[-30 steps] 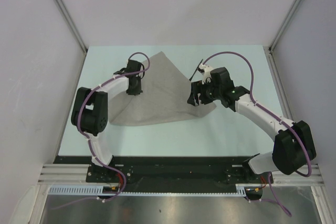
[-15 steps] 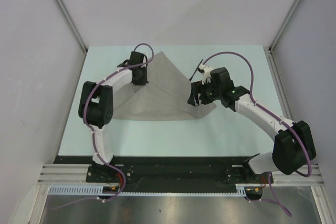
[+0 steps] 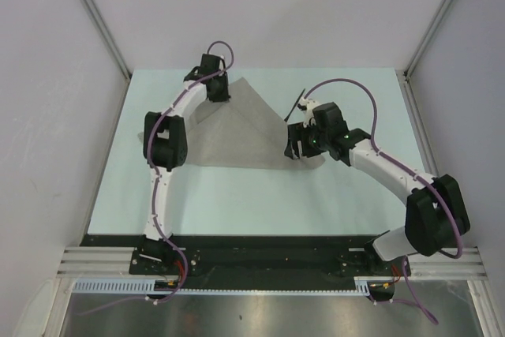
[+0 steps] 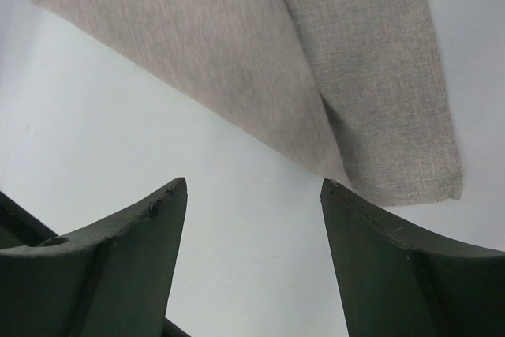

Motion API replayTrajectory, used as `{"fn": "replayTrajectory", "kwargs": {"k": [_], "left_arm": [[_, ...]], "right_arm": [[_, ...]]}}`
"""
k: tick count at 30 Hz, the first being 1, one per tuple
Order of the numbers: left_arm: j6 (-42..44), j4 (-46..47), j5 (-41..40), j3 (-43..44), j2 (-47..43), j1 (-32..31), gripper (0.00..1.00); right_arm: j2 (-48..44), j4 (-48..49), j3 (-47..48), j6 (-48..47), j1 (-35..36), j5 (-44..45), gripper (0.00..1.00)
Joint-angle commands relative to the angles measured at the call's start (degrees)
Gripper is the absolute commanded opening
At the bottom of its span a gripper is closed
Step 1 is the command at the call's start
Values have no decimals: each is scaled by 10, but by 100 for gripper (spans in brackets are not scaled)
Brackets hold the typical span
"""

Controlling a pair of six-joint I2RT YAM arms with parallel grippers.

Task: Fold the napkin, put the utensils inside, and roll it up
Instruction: Fold the napkin

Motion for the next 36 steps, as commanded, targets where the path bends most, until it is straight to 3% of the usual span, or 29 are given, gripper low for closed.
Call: {"fn": "replayTrajectory", "kwargs": {"k": [1, 15, 36], "left_arm": [[-30, -1, 46, 109, 53, 14, 0], [-104, 173, 167, 135, 109, 29, 0], [-238, 347, 191, 176, 169, 52, 0]], "right_arm": [[22, 19, 27, 20, -3, 27, 74], [99, 53, 47, 52, -3, 45, 74], [153, 83, 67, 87, -15, 79, 73]]}}
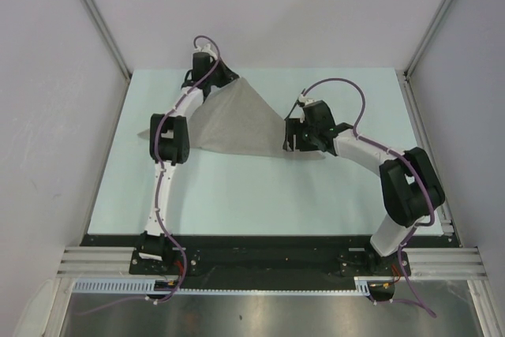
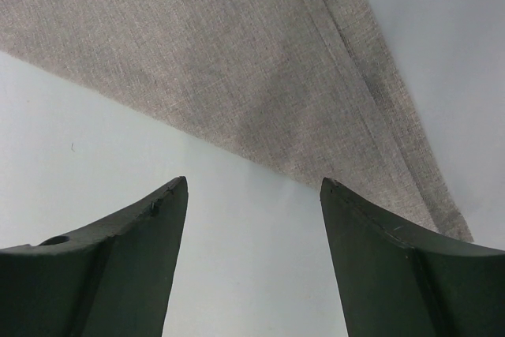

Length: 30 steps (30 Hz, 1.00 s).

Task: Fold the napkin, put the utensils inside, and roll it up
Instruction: Fold the napkin

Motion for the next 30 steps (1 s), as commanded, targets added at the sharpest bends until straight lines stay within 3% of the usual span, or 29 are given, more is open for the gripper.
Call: {"fn": "replayTrajectory", "kwargs": {"k": [1, 10, 19, 20, 21, 23, 24, 26, 30], "left_arm": [[-39, 65, 18, 42, 14, 9, 0], [-60, 99, 31, 59, 36, 12, 0], [-67, 117, 29, 70, 50, 12, 3], [-67, 118, 31, 70, 51, 12, 8], [-67, 118, 32, 69, 51, 12, 29], [-66, 118, 34, 69, 47, 12, 54], [-61, 119, 36, 67, 42, 12, 75], [-49, 118, 36, 62, 33, 12, 94], [-13, 110, 34, 18, -31, 12, 99]], "right_arm": [[20, 23, 34, 10, -4, 6, 73], [52, 29, 48, 25, -7, 6, 73], [23, 38, 16, 51, -27, 64, 73], [19, 38, 10, 55, -30, 71, 73], [13, 40, 5, 59, -33, 77, 73], [-5, 41, -15, 74, -43, 96, 73], [-14, 40, -22, 80, -47, 100, 73], [-37, 41, -45, 96, -60, 114, 73], [-60, 35, -77, 123, -86, 105, 73]]}}
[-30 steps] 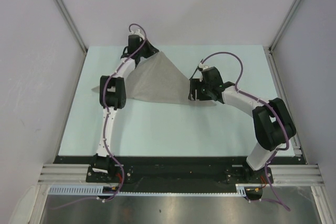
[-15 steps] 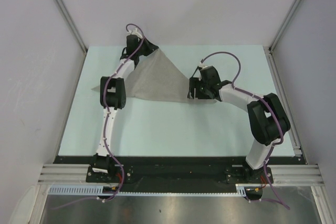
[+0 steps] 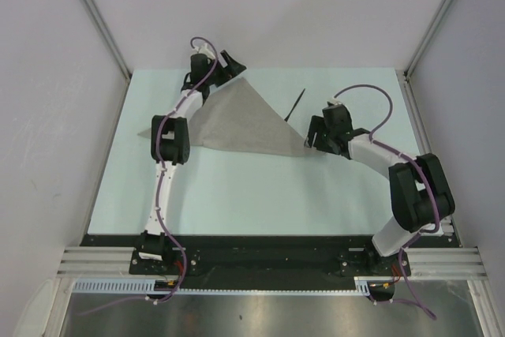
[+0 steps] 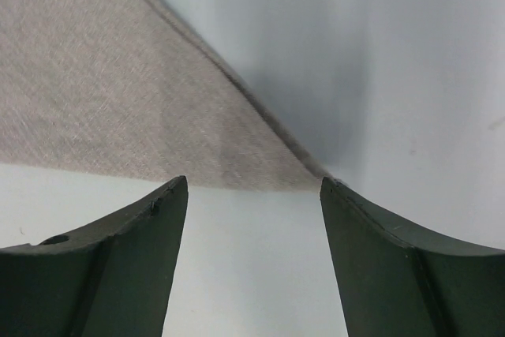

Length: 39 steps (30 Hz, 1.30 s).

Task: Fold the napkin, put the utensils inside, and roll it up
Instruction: Fold the napkin

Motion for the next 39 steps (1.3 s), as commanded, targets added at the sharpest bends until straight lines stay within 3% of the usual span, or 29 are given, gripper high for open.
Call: {"fn": "replayTrajectory", "kwargs": {"k": [1, 5, 10, 15, 21, 33, 39], "left_arm": [[48, 8, 4, -29, -96, 2, 100], [122, -59, -41, -88, -183, 2, 100], [163, -126, -141, -266, -350, 17, 100], [149, -110, -160, -490, -485, 52, 100], [139, -97, -172, -639, -591, 76, 100], [156, -122, -203, -731, -667, 76, 100], [152, -129, -192, -748, -700, 76, 100]], "right_arm": [[-38, 8, -25, 44, -27, 13, 73], [-42, 25, -53, 74, -49, -15, 73], [-31, 32, -61, 97, -65, -30, 69], [-32, 40, -81, 114, -68, -42, 67], [-11, 55, -86, 114, -79, -52, 64], [31, 94, -84, 132, -86, -66, 61], [57, 86, -74, 147, -86, -70, 46]]}}
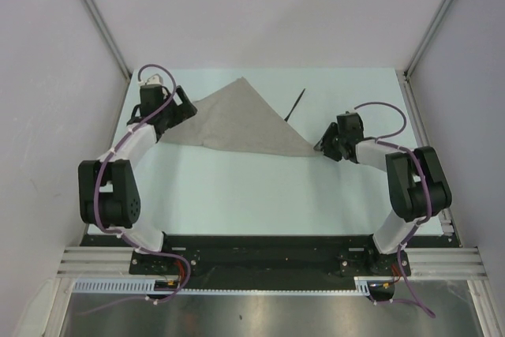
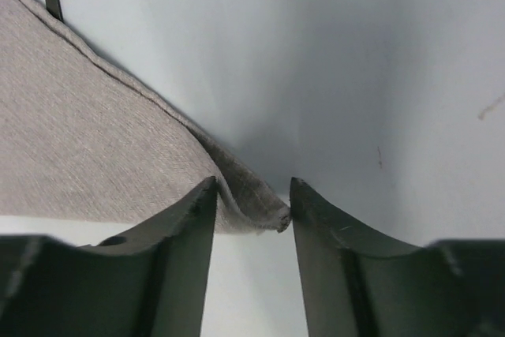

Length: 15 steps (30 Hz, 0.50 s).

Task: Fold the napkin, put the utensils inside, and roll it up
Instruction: Fold the napkin

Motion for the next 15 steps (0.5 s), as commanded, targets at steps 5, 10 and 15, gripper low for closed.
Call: {"fn": "replayTrajectory", "kwargs": {"k": [5, 10, 15], "left_arm": [[0, -3, -25, -22, -55, 15, 100], [-56, 31, -29, -100, -76, 64, 100], [-76, 51, -79, -148, -101, 86, 100]], "right_arm": [[35, -38, 8, 16, -2, 13, 27], [25, -83, 13, 0, -2, 53, 6], [-1, -116, 6, -13, -2, 87, 3]]}}
